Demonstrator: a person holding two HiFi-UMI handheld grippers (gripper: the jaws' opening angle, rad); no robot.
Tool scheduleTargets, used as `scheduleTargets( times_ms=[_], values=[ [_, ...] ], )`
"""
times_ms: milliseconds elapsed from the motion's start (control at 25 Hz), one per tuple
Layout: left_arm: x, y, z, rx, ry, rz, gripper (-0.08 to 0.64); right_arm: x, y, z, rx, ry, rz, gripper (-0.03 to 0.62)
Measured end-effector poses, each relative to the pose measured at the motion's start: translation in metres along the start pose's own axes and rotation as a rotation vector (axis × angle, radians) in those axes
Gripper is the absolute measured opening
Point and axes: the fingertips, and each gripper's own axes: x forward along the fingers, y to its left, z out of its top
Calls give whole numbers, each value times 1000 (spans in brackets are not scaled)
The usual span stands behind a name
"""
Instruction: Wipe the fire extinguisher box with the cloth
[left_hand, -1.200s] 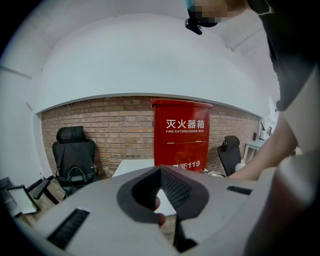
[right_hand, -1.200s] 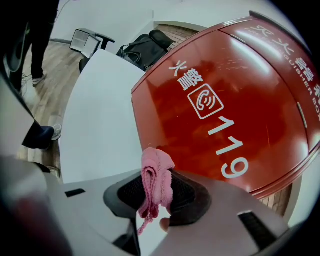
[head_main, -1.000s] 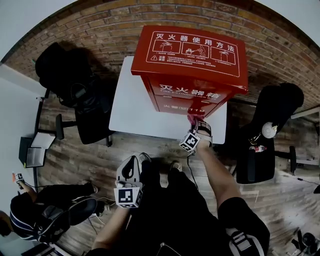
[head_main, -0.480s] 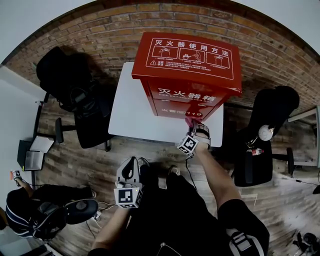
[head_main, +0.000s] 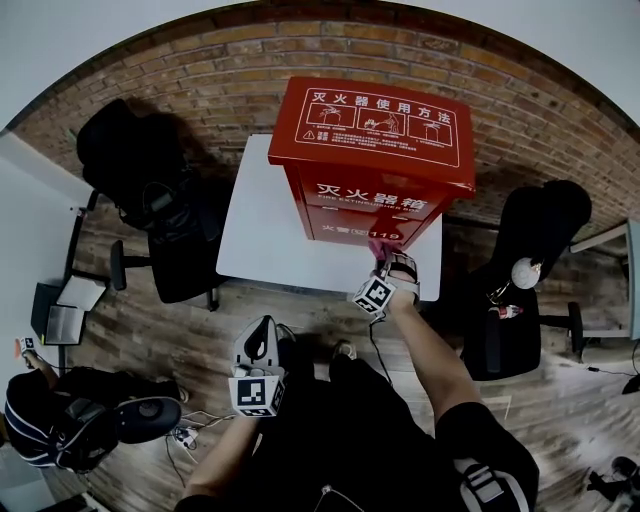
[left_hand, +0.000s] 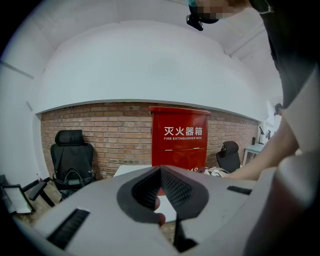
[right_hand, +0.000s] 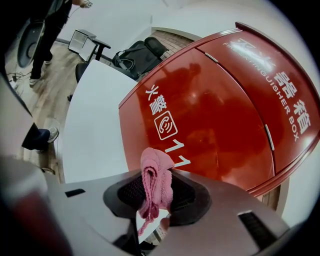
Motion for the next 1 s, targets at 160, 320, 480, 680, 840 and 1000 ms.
scheduleTargets(
  times_ms=[160, 320, 480, 680, 840, 1000],
  values=[
    [-1, 0, 0, -10, -1, 7, 21, -6, -11, 2, -9, -2, -17, 117],
    [-2, -1, 2, -12, -5, 1, 21, -13, -20, 8, -16, -13, -30, 117],
    [-4, -3, 7, 3, -20, -7, 21, -17, -25, 12, -17, -18, -34, 117],
    [-8, -2, 6, -2, -22, -3, 21, -25, -34, 15, -21, -19, -45, 117],
    [-10, 0, 5, -13, -20, 5, 21, -28, -40, 19, -24, -21, -49, 117],
    [-10, -2, 6, -17, -32, 3, 21, -34, -48, 20, -25, -27, -53, 117]
  ],
)
